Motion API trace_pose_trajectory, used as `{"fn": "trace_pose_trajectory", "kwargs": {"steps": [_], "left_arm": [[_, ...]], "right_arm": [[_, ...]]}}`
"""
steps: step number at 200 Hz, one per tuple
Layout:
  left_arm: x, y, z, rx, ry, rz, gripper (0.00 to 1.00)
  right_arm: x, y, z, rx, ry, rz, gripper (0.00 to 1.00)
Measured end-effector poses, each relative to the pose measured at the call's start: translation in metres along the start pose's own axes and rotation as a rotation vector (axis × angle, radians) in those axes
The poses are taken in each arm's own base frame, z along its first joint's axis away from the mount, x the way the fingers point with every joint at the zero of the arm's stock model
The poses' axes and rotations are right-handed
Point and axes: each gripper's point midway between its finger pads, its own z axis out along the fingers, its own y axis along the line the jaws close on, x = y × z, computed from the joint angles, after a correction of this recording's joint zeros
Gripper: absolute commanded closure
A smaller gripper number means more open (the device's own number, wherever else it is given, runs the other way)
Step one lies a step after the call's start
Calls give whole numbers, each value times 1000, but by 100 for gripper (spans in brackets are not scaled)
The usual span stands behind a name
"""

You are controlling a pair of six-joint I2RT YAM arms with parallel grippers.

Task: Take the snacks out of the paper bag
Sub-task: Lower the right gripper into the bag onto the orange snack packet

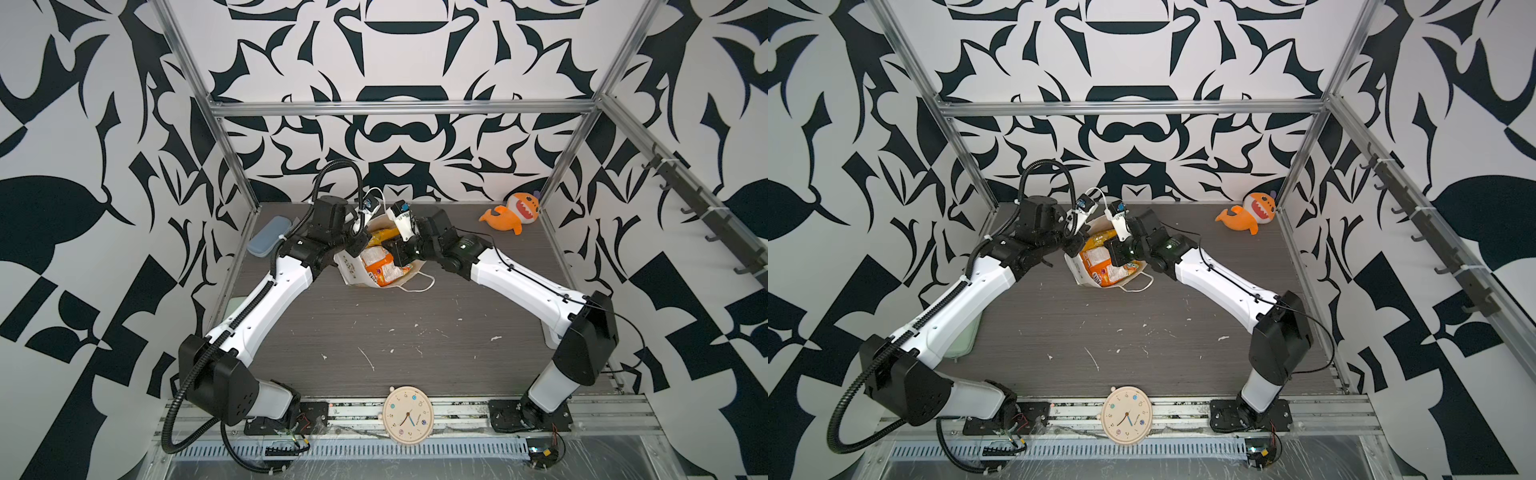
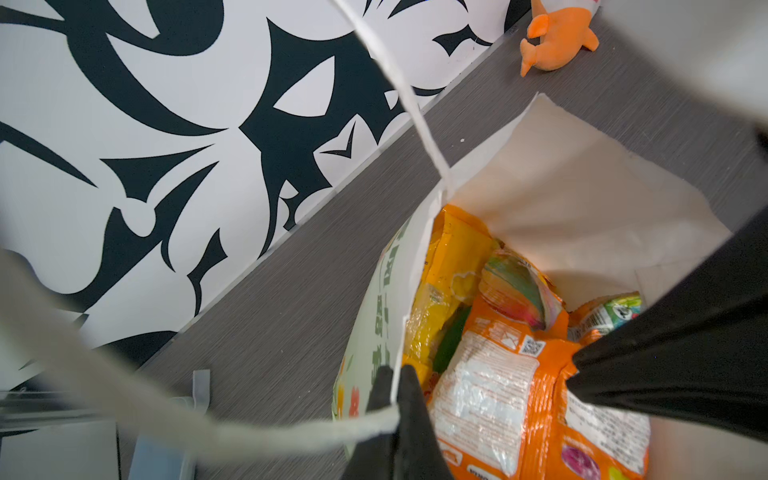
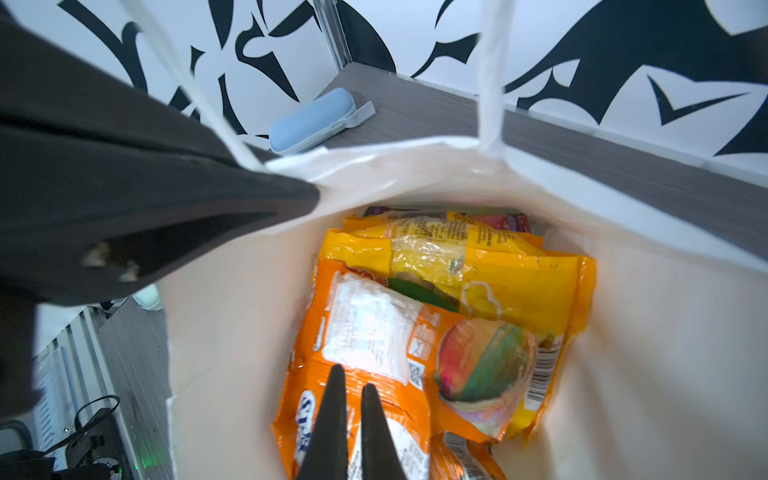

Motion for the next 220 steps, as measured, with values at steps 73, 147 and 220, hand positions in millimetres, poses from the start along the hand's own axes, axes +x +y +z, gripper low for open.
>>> {"fn": "trace_pose_trajectory", "kwargs": {"steps": [73, 147, 220], "left_arm": [[0, 0, 0, -3, 1, -2, 100], [0, 0, 0, 2, 0, -1, 100], [1, 1, 1, -7, 6, -2, 100]], "right_arm": [[22, -30, 6, 161, 89, 36, 19], [42, -47, 44, 210, 147, 105, 15], [30, -41, 70, 163, 136, 177, 78]]}}
